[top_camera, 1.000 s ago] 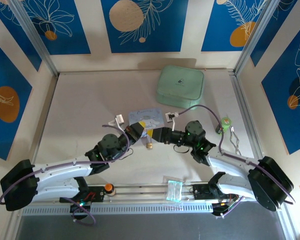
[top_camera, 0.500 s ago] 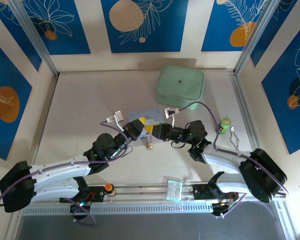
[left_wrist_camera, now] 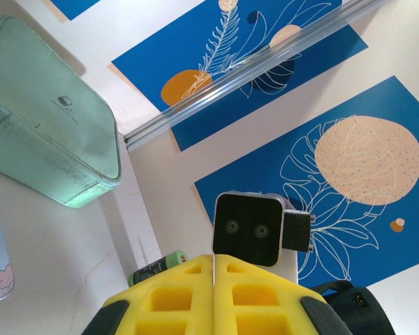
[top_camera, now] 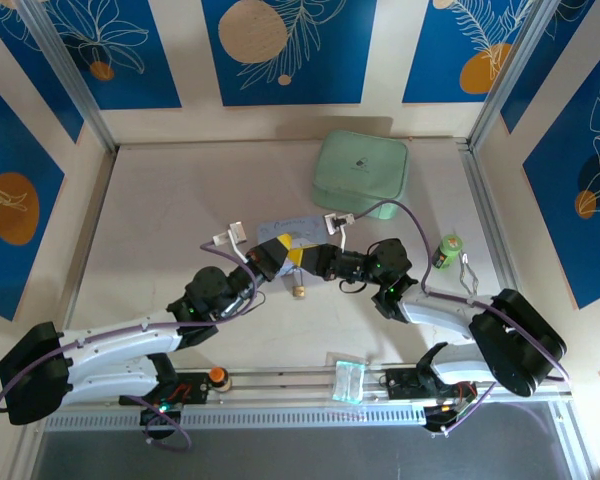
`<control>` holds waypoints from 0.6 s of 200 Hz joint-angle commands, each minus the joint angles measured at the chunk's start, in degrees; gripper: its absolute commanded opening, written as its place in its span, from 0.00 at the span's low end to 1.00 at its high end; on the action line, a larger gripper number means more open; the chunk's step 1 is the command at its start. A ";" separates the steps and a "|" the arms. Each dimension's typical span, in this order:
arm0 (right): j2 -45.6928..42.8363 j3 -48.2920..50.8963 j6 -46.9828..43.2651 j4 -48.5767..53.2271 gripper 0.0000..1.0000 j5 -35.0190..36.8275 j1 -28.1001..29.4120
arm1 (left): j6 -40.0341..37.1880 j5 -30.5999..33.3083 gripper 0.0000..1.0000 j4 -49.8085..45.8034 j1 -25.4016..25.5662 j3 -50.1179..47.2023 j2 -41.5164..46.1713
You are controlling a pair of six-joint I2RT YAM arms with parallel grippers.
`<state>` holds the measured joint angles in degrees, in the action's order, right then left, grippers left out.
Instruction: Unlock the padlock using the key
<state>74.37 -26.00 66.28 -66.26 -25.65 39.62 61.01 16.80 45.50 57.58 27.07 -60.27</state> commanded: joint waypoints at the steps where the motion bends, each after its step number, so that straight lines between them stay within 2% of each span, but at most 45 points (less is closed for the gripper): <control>1: 0.67 -1.91 -0.01 -2.29 0.13 -0.81 -0.06 | -0.02 -0.56 0.00 2.32 -0.38 1.06 0.15; 22: 0.84 -1.77 0.25 -2.58 0.04 -0.94 -0.15 | -0.02 -0.58 0.00 1.95 -0.44 1.13 -0.03; 40: 0.72 -1.64 0.43 -2.17 0.03 -1.27 -0.33 | 0.14 -0.55 0.00 0.01 -0.43 1.40 0.02; 64: 0.40 -1.47 0.25 0.29 0.03 -1.90 -0.72 | 0.18 0.40 0.25 -1.49 -0.48 0.97 0.61; 77: 0.42 -1.65 0.16 1.84 0.03 -2.86 -0.85 | -0.85 0.38 0.33 -3.22 -0.54 1.45 1.26; 120: 0.38 -2.33 -0.27 6.14 0.03 -4.84 -0.86 | -1.54 1.81 0.35 -6.74 -1.02 0.50 3.49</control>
<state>74.87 -26.26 66.67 -62.81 -28.47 38.96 60.93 17.06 40.38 57.39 27.16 -59.13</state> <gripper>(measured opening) 0.048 0.350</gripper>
